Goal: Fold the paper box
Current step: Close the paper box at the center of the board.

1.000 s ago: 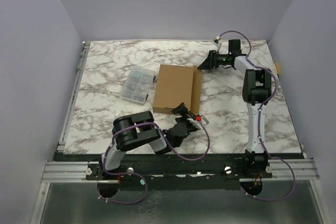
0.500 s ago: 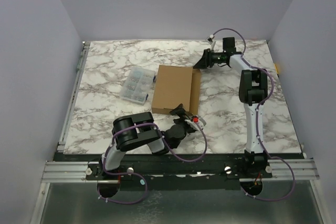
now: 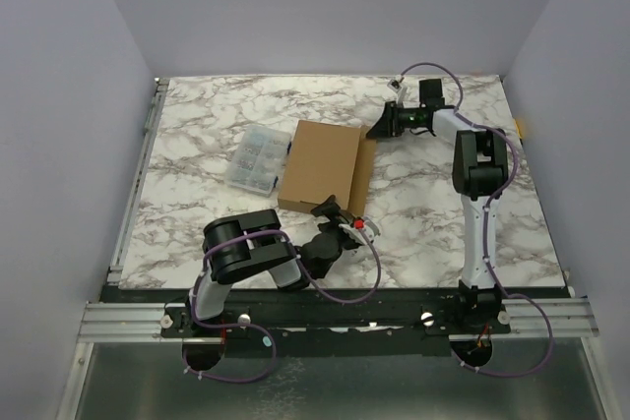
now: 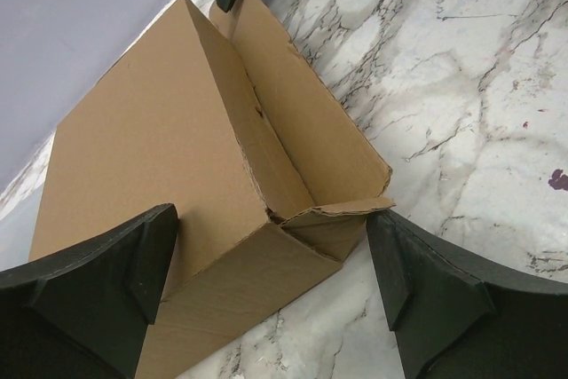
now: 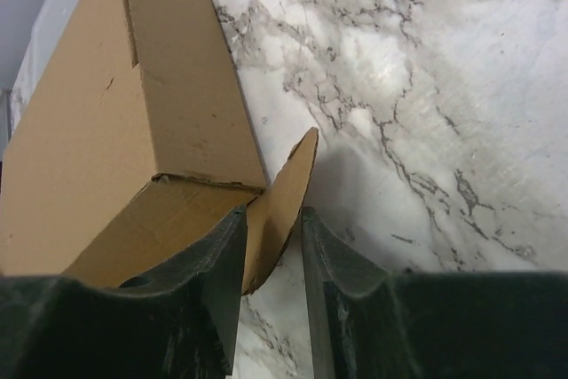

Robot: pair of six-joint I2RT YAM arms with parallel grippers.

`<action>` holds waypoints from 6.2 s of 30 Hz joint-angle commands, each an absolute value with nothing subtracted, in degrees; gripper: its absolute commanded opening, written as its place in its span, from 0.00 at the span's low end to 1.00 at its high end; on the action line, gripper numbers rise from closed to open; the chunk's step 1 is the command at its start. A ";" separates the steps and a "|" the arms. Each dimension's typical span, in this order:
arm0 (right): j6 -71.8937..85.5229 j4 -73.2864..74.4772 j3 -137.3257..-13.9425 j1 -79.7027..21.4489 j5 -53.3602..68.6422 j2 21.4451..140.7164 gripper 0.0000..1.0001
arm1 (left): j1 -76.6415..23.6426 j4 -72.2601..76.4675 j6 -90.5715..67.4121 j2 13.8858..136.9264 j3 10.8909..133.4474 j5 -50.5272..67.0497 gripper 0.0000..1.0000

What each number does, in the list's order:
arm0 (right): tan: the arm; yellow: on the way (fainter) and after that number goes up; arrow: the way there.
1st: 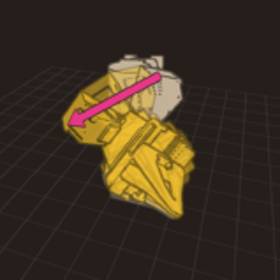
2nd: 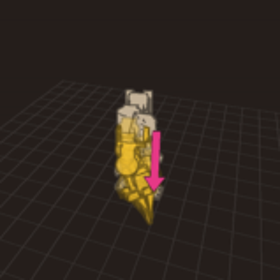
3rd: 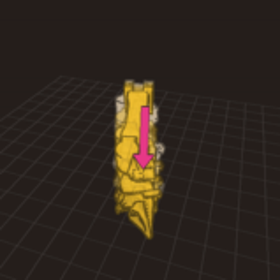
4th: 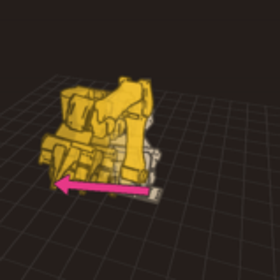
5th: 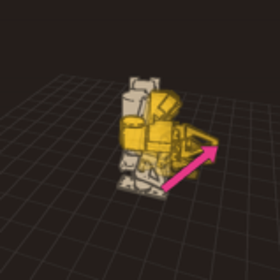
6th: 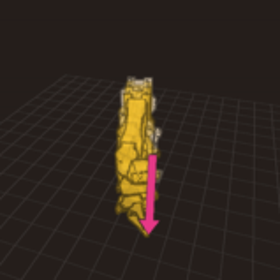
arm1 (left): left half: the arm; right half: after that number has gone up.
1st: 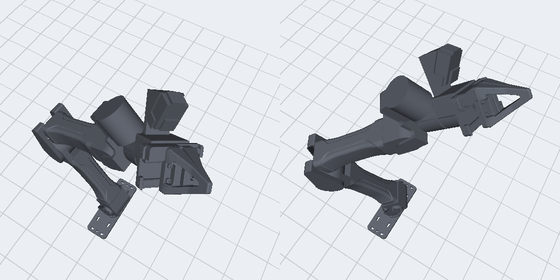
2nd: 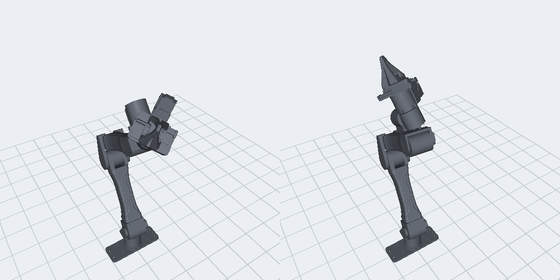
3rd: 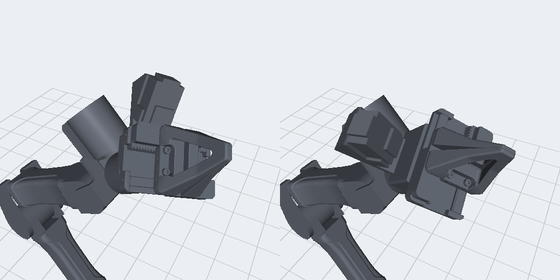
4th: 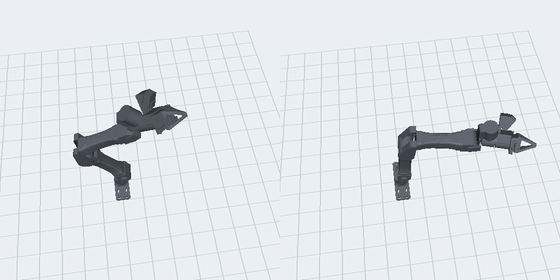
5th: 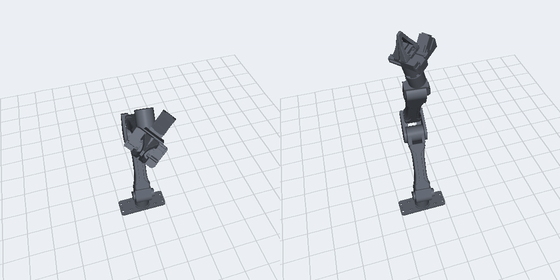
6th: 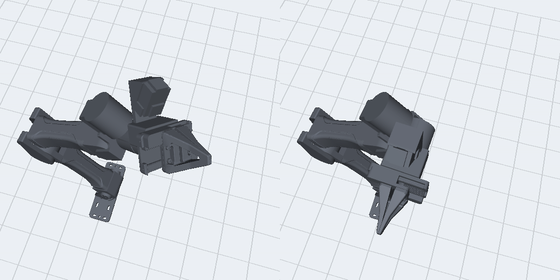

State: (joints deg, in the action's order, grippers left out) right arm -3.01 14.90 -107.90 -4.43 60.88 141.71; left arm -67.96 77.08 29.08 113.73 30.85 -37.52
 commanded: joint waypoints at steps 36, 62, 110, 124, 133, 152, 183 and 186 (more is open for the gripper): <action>-4.99 7.97 -72.09 -10.24 40.86 112.22 0.10 | -66.59 67.70 15.78 90.04 19.47 -16.43 0.98; -6.66 13.19 -64.38 -12.19 48.56 106.83 0.40 | -66.84 39.44 9.32 75.24 15.76 -5.15 0.98; -11.27 11.41 -73.97 -9.67 65.04 118.86 0.23 | -51.04 0.62 2.89 98.27 58.67 -12.43 0.79; -14.14 6.19 -64.73 -9.67 62.34 111.80 0.02 | -50.90 3.16 0.23 93.40 50.90 -9.31 0.75; -12.74 8.03 -66.02 -9.66 64.59 113.41 0.03 | -50.93 4.79 -0.98 92.84 49.44 -6.14 0.74; -13.03 12.40 -69.38 -10.52 64.99 116.78 0.12 | -50.94 6.39 -1.14 93.29 47.81 -4.41 0.74; -21.19 12.76 -61.48 -12.60 55.20 106.22 0.00 | -49.94 5.25 -6.36 95.34 48.41 -6.45 0.72; -21.12 13.47 -61.36 -12.57 55.05 106.17 0.00 | -49.83 5.11 -6.75 95.68 48.51 -6.67 0.72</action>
